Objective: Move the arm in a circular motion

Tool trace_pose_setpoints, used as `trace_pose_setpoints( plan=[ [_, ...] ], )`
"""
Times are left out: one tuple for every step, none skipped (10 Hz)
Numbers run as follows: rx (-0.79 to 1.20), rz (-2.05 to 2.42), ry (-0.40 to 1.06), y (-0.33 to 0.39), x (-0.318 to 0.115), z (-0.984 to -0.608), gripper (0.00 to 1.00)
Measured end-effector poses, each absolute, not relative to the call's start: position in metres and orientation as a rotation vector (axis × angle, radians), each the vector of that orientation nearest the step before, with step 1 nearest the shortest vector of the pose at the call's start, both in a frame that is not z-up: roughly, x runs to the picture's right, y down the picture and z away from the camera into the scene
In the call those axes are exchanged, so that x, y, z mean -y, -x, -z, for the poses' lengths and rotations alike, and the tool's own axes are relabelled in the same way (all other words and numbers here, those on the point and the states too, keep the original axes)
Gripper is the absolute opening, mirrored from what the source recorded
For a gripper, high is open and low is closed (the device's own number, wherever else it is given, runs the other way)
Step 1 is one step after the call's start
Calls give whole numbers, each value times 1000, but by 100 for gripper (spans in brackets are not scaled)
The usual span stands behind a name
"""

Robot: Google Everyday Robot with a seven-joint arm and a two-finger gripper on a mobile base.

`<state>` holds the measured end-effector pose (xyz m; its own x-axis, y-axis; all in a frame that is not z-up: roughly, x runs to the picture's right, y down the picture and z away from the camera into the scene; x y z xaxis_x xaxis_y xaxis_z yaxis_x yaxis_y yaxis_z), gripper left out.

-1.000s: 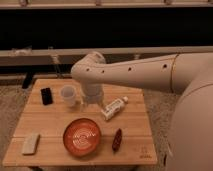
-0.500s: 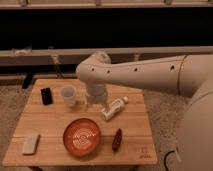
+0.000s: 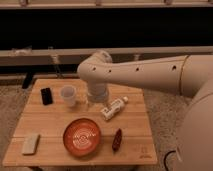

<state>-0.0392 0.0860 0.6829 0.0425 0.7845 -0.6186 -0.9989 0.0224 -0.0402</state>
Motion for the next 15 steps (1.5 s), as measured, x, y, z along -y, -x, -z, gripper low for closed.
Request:
trace_pose_setpoints(
  plan=[
    [-490,-1472,546,40,-84,-683,65],
    [-489,-1474,546,40,-81,-686,65],
    [-488,-1473,545,39,-80,-686,65],
    [-494,-1474,542,36,-82,-686,65],
    [-495,-1475,541,35,-82,-685,65],
    [-491,-1475,541,36,-81,-684,65],
    [-489,-1474,542,36,-79,-685,65],
    [-490,-1474,540,35,-79,-686,65],
    [-491,-1474,540,34,-79,-686,65],
    [-489,-1476,539,32,-78,-686,65],
    [-490,-1479,537,29,-77,-687,65],
    [-490,-1479,536,30,-76,-687,65],
    [-490,-1476,537,31,-76,-687,65],
    [-491,-1474,537,31,-76,-688,65],
    [-490,-1475,535,31,-76,-688,65]
  ],
)
